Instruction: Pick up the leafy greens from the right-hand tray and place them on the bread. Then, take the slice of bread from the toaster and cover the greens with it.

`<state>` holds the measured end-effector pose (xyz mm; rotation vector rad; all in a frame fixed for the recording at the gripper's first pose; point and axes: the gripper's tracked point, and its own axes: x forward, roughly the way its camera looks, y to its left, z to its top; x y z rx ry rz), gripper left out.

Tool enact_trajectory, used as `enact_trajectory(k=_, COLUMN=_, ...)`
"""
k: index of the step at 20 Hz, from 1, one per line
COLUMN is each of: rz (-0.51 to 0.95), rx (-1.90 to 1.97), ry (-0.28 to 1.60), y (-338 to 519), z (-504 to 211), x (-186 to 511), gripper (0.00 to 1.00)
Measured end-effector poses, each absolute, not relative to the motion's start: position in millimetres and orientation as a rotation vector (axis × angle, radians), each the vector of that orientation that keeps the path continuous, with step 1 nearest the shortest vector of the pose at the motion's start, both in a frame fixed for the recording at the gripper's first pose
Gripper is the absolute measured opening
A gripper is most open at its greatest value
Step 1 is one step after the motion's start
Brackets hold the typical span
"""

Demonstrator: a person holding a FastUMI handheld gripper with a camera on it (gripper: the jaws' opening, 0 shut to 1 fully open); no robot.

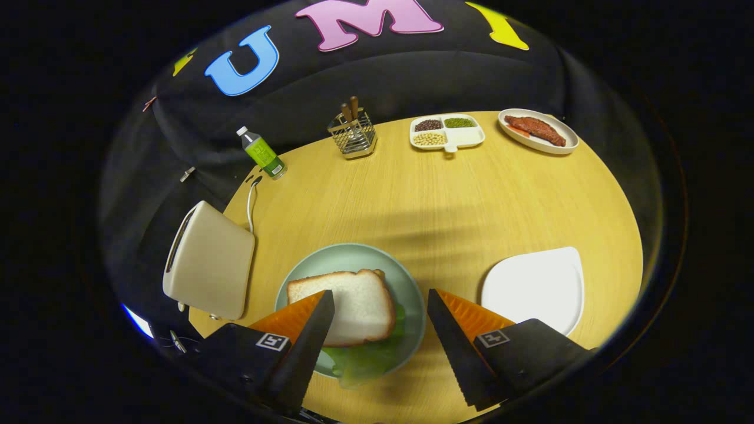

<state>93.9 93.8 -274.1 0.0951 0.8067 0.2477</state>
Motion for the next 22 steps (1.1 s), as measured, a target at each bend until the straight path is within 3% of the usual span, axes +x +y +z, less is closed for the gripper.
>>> enact_trajectory(k=8, rz=0.133, rx=0.052, ry=0.668, y=50.3, z=-198.7, x=71.2, gripper=0.99)
enact_trajectory(k=16, rz=-0.050, rx=0.024, ry=0.409, y=8.6, z=-85.1, x=31.5, gripper=0.99)
enact_trajectory(k=22, rz=-0.060, rx=-0.076, ry=0.176, y=-2.8, z=-1.5, x=-17.4, gripper=0.99)
